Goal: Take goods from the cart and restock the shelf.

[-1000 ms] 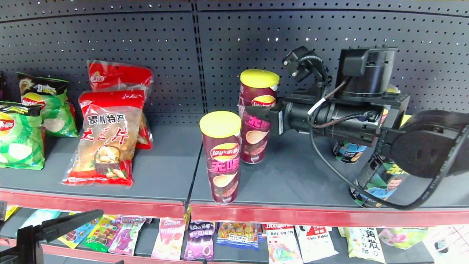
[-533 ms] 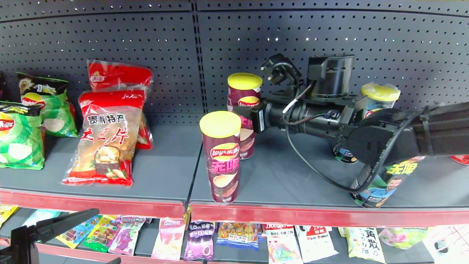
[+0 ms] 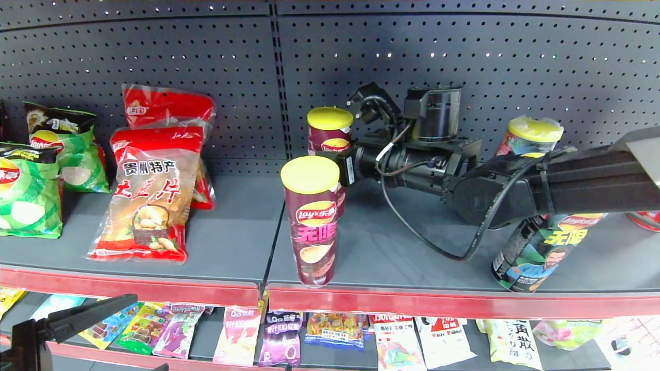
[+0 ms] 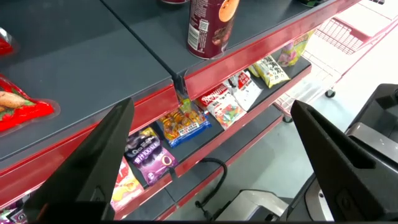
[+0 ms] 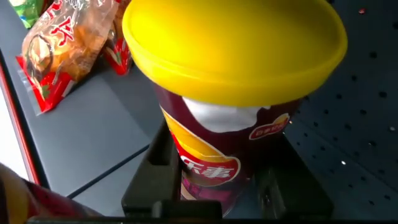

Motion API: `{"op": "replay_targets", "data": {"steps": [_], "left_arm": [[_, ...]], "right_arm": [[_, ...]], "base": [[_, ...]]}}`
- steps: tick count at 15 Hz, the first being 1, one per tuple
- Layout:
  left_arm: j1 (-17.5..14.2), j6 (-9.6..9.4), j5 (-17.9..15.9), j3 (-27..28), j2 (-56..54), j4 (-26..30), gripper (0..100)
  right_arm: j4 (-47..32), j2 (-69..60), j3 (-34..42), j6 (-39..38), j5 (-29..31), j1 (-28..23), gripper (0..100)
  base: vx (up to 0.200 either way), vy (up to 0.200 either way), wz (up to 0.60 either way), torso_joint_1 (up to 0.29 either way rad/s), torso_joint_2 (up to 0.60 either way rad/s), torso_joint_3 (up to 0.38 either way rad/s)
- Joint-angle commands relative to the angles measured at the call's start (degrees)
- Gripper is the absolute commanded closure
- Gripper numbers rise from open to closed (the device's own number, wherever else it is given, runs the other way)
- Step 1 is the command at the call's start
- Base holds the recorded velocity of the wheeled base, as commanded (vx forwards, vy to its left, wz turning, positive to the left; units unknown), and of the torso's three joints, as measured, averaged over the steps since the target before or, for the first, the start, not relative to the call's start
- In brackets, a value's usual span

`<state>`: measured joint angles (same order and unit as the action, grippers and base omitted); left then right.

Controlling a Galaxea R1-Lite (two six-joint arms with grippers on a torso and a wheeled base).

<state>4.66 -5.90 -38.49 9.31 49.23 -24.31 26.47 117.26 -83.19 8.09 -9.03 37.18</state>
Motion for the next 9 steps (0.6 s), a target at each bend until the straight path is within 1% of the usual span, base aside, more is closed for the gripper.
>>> {"op": "replay_targets", "data": {"steps": [1, 9], "left_arm": [[0.0, 0.01, 0.0, -0.1, 0.3, 0.1, 0], [0.0, 0.01, 0.0, 0.0, 0.3, 0.9, 0]], "right_arm": [[0.0, 1.1, -0.4, 0.0, 0.0, 0.1, 100], [0.0, 1.3, 0.2, -0.2, 0.0, 0.1, 100]], "base": [[0.000, 0.000, 0.00, 0.000, 0.00, 0.000], [0.000, 0.000, 0.00, 0.000, 0.00, 0.000]]}}
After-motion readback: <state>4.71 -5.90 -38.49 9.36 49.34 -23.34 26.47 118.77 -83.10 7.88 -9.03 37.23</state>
